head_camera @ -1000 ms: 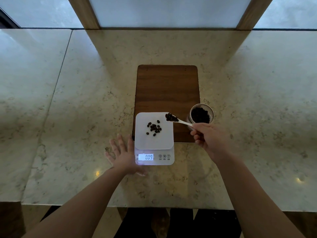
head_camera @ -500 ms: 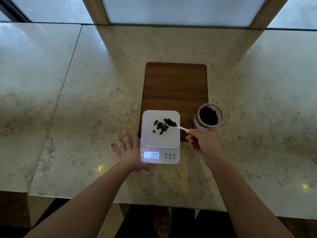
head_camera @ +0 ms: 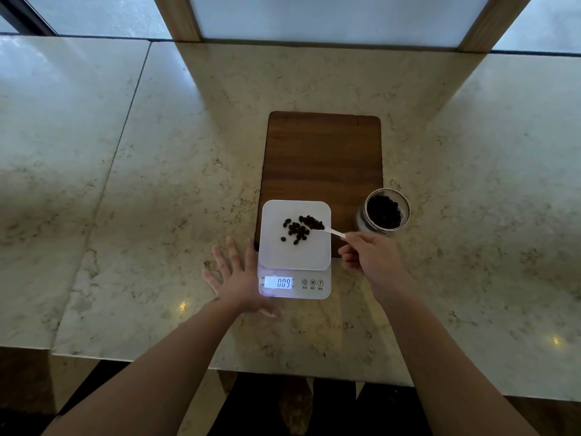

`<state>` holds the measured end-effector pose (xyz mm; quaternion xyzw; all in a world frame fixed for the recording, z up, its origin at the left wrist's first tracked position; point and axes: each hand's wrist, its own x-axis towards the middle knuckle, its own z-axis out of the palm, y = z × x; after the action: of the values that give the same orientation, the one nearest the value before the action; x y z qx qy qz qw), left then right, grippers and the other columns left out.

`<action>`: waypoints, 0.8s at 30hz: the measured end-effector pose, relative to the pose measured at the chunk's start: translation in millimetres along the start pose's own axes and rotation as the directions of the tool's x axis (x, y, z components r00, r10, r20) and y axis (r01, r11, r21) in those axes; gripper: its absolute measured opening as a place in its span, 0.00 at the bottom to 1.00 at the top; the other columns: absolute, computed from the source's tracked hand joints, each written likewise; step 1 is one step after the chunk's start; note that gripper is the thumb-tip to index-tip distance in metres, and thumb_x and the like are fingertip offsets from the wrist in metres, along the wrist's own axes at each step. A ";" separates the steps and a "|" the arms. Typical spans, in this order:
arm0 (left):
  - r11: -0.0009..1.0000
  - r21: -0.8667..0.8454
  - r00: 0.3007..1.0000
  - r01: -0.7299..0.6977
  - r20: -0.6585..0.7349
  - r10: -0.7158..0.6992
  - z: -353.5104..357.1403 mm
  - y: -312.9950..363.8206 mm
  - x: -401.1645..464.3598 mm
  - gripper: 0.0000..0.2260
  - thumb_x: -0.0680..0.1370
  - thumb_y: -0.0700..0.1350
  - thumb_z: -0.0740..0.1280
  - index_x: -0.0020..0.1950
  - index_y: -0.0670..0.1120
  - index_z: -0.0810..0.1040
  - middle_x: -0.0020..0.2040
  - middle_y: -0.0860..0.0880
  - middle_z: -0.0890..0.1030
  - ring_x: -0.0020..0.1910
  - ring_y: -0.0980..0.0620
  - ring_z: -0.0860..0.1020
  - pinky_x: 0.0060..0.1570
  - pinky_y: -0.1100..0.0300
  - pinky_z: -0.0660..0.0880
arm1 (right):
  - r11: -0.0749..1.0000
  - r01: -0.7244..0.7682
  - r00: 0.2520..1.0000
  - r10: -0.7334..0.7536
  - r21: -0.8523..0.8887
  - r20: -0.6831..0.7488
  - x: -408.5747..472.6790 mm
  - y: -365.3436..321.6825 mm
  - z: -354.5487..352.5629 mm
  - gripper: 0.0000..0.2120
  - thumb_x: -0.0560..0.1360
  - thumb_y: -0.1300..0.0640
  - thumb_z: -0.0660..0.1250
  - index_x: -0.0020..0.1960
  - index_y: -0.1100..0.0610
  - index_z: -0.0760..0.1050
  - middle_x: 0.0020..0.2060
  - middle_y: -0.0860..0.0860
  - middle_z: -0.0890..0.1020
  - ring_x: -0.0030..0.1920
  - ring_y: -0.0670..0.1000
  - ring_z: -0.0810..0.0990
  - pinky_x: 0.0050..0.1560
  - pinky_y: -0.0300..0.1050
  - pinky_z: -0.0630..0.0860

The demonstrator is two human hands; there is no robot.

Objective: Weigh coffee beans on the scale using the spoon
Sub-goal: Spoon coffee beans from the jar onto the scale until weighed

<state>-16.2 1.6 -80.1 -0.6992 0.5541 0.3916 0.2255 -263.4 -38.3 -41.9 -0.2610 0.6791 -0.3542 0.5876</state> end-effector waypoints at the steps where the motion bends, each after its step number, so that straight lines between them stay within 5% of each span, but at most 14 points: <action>1: 1.000 -0.002 1.000 -0.001 -0.002 0.001 -0.1 0.1 0.2 0.74 0.53 0.68 0.80 0.64 0.57 0.14 0.63 0.44 0.11 0.60 0.37 0.13 0.62 0.26 0.28 | 0.999 0.018 1.000 -0.018 -0.026 -0.006 -0.7 -0.2 0.9 0.10 0.81 0.61 0.66 0.45 0.59 0.84 0.31 0.55 0.85 0.29 0.48 0.80 0.34 0.43 0.81; 7: 1.000 -0.007 1.000 0.004 0.005 -0.004 -1.5 1.0 -1.5 0.74 0.54 0.68 0.80 0.64 0.57 0.14 0.63 0.44 0.11 0.60 0.37 0.13 0.62 0.25 0.29 | 0.963 0.175 0.983 -0.182 -0.203 -0.012 -10.4 1.5 6.8 0.11 0.81 0.60 0.65 0.44 0.52 0.83 0.32 0.55 0.86 0.31 0.51 0.83 0.34 0.44 0.83; 12: 1.000 -0.023 1.000 -0.005 0.004 0.005 -2.5 3.2 -4.0 0.74 0.54 0.68 0.80 0.64 0.57 0.15 0.65 0.43 0.13 0.61 0.37 0.14 0.64 0.25 0.30 | 0.910 0.288 0.954 -0.301 -0.299 0.003 -14.9 5.1 11.5 0.09 0.81 0.59 0.65 0.51 0.56 0.84 0.32 0.53 0.86 0.32 0.49 0.83 0.35 0.44 0.83; 18: 1.000 -0.023 1.000 -0.002 -0.004 0.002 -2.0 2.1 -4.5 0.74 0.54 0.67 0.80 0.65 0.56 0.16 0.64 0.44 0.12 0.62 0.36 0.14 0.64 0.25 0.31 | 0.553 0.570 0.770 -0.618 -0.608 0.160 -24.2 6.3 9.7 0.09 0.81 0.61 0.65 0.53 0.59 0.84 0.34 0.50 0.85 0.32 0.48 0.82 0.35 0.46 0.81; 24: 1.000 -0.025 1.000 -0.008 -0.007 0.008 -1.1 1.9 -3.9 0.74 0.54 0.67 0.81 0.66 0.56 0.16 0.64 0.44 0.12 0.63 0.36 0.14 0.64 0.24 0.32 | 0.311 0.690 0.604 -0.745 -0.654 0.283 -32.2 12.4 11.5 0.10 0.79 0.64 0.68 0.59 0.64 0.82 0.38 0.56 0.87 0.33 0.53 0.83 0.32 0.45 0.78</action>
<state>-18.0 2.5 -76.0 -0.7010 0.5528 0.3969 0.2133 -245.7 -7.9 -32.6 -0.7255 0.5908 -0.2952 0.1938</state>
